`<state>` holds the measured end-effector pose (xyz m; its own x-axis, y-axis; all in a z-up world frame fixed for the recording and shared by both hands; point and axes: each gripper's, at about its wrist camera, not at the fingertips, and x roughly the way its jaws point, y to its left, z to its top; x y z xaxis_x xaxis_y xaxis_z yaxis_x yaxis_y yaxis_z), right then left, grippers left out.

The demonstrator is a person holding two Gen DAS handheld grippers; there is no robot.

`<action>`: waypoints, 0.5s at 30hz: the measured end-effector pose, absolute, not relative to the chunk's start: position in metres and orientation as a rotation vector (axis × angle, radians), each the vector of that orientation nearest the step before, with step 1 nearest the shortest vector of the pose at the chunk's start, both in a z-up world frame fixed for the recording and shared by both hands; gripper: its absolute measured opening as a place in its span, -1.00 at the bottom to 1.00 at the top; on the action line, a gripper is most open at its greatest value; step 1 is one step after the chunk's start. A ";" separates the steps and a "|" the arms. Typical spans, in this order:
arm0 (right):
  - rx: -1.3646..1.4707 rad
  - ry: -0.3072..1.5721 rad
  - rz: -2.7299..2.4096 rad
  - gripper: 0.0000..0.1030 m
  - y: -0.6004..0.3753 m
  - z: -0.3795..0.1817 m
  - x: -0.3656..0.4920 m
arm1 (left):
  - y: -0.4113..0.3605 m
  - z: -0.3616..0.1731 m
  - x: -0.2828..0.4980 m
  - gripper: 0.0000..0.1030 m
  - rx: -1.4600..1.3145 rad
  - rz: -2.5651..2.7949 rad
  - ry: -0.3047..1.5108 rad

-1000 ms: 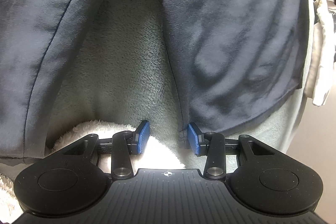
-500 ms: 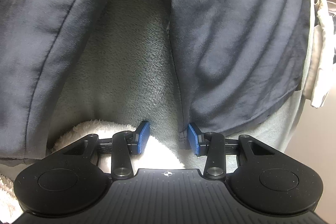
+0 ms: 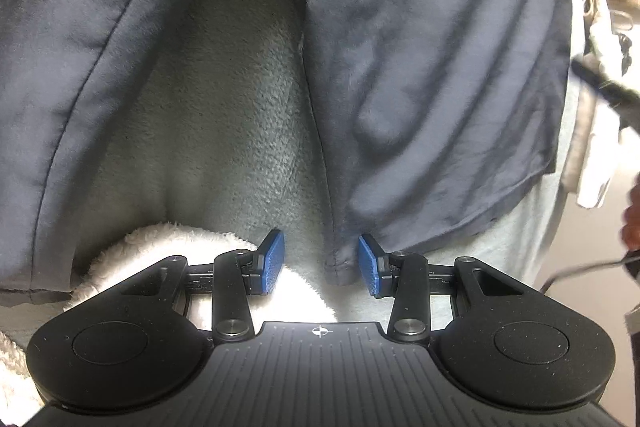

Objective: Fold clothes

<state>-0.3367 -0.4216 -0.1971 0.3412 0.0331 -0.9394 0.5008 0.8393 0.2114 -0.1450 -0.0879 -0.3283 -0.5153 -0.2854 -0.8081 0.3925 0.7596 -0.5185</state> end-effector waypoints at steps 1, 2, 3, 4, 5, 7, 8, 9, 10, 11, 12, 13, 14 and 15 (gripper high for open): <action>0.501 1.243 -0.376 -0.52 -0.418 -0.208 -0.343 | -0.087 -0.327 -0.145 -0.22 0.086 -0.840 1.933; 0.510 1.253 -0.421 -0.53 -0.418 -0.214 -0.353 | -0.086 -0.326 -0.145 -0.22 0.081 -0.837 1.928; 0.539 1.228 -0.460 -0.53 -0.419 -0.213 -0.364 | -0.083 -0.325 -0.144 -0.22 0.070 -0.831 1.925; 0.566 1.203 -0.497 -0.53 -0.420 -0.212 -0.375 | -0.081 -0.323 -0.143 -0.22 0.059 -0.824 1.923; 0.587 1.179 -0.521 -0.51 -0.420 -0.208 -0.382 | -0.079 -0.322 -0.142 -0.22 0.048 -0.817 1.920; 0.628 1.112 -0.505 -0.51 -0.415 -0.195 -0.390 | -0.074 -0.315 -0.140 -0.22 0.030 -0.813 1.904; 0.648 1.079 -0.492 -0.51 -0.412 -0.189 -0.394 | -0.071 -0.311 -0.139 -0.22 0.021 -0.811 1.896; 0.663 1.053 -0.454 -0.51 -0.406 -0.183 -0.393 | -0.068 -0.306 -0.139 -0.22 0.011 -0.810 1.886; 0.656 1.034 -0.425 -0.51 -0.398 -0.178 -0.390 | -0.063 -0.300 -0.138 -0.22 -0.004 -0.811 1.874; 0.642 1.018 -0.399 -0.51 -0.390 -0.174 -0.386 | -0.057 -0.292 -0.136 -0.21 -0.025 -0.811 1.859; 0.640 1.000 -0.369 -0.51 -0.383 -0.171 -0.380 | -0.049 -0.285 -0.130 -0.21 -0.047 -0.804 1.846; 0.640 0.982 -0.341 -0.51 -0.376 -0.169 -0.373 | -0.040 -0.278 -0.123 -0.19 -0.069 -0.796 1.834; 0.650 0.964 -0.321 -0.51 -0.371 -0.167 -0.364 | -0.031 -0.271 -0.116 -0.17 -0.091 -0.788 1.822; 0.669 0.946 -0.292 -0.51 -0.364 -0.166 -0.357 | -0.015 -0.257 -0.133 -0.16 -0.108 -0.778 1.808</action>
